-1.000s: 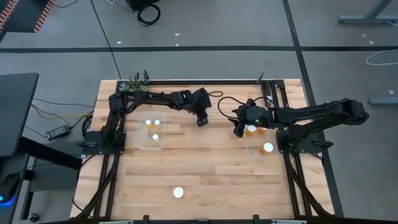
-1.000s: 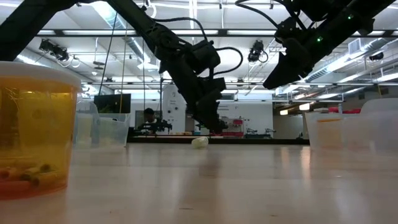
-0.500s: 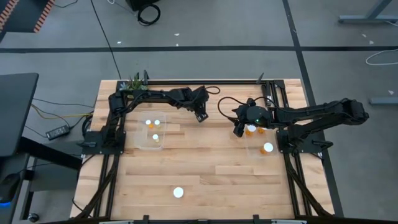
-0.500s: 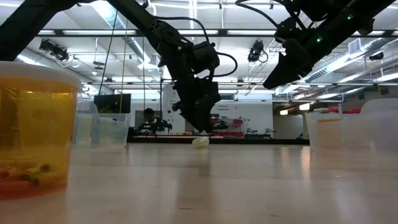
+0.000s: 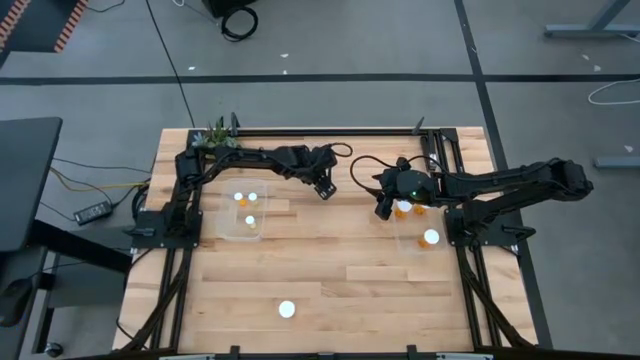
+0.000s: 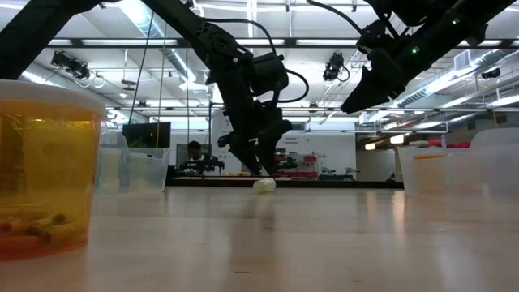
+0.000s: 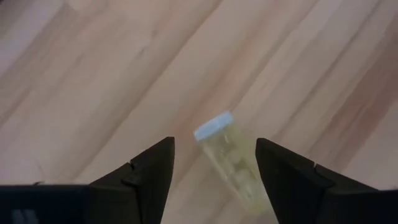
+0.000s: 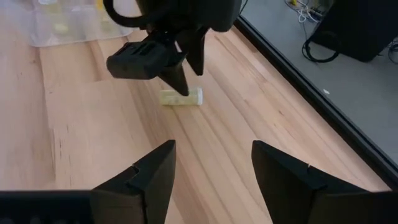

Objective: Pick and place medicine bottles into bin by pill shape (circle, oval)
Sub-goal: Put the yellow pill bottle into the left transparent bin

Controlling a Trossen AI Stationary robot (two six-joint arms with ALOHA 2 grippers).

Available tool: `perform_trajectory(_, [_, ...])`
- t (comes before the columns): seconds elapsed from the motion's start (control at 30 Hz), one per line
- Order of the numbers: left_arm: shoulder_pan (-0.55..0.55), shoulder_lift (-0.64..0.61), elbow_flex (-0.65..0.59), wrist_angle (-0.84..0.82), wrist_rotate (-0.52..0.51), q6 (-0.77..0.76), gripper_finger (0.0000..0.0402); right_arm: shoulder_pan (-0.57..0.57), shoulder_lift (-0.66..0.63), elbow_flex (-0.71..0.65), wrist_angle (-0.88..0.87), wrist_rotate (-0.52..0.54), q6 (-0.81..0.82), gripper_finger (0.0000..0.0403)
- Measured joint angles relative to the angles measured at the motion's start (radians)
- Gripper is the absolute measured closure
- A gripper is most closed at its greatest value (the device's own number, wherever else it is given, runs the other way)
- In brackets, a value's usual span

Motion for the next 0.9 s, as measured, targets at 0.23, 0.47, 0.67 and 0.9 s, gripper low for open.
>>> perform_trajectory(0.23, [-0.008,0.007,-0.023,-0.026,-0.008,-0.087,0.0178,0.0,0.0,0.0,0.0,-0.02,-0.017,0.0185])
perform_trajectory(0.47, [-0.05,0.007,-0.023,-0.054,-0.037,-0.109,0.0194,0.0,0.0,0.0,0.004,-0.05,-0.061,0.0185])
perform_trajectory(0.67, [-0.056,0.007,-0.023,-0.121,-0.062,-0.046,0.0206,-0.001,0.0,0.0,0.022,-0.065,-0.123,0.0185])
perform_trajectory(0.9, [-0.054,0.007,-0.016,-0.14,-0.061,0.167,0.0208,-0.004,0.0,0.0,0.025,-0.088,-0.163,0.0185])
